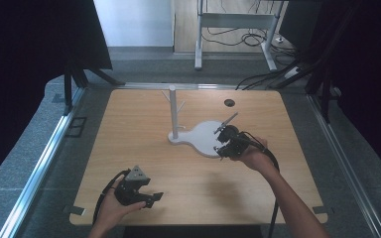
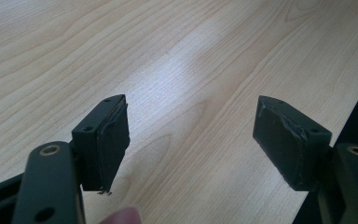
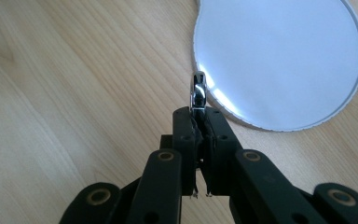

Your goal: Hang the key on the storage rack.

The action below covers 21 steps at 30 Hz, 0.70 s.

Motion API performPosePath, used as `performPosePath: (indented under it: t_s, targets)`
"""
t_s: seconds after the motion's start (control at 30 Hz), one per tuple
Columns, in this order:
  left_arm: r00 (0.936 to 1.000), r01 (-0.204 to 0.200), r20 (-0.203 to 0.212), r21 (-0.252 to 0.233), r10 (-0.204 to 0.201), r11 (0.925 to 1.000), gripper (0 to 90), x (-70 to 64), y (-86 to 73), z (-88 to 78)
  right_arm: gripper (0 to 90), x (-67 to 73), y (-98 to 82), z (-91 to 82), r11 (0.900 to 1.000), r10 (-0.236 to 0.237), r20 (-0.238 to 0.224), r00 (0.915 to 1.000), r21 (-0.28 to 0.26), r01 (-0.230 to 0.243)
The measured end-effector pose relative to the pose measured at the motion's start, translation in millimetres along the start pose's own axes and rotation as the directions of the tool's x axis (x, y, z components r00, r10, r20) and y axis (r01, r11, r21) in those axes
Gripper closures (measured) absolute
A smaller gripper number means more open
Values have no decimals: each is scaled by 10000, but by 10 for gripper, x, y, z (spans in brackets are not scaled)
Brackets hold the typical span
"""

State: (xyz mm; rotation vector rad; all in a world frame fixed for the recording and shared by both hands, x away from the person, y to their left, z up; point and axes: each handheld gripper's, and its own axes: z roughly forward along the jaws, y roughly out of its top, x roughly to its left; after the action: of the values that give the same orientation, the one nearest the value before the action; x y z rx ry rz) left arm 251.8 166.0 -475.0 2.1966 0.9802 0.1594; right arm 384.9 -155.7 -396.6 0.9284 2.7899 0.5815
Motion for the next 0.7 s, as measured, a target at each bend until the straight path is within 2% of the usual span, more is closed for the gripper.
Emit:
performPosePath:
  t_s: [0.23, 0.4, 0.7]
  targets:
    - [10000, 37, -10, 51, -37, 10000, 274, -4, 0, 7, 842, -81, 94, 31, 9996, 264, 23, 9996, -33, -264]
    - [10000, 43, -2, 55, -43, 10000, 274, -1, -1, 7, 842, -110, 165, 35, 9995, 287, 72, 9996, -139, -286]
    - [10000, 61, -11, 17, -61, 10000, 274, 16, -6, -6, 842, -216, 408, -34, 9981, 453, 152, 9989, -425, -446]
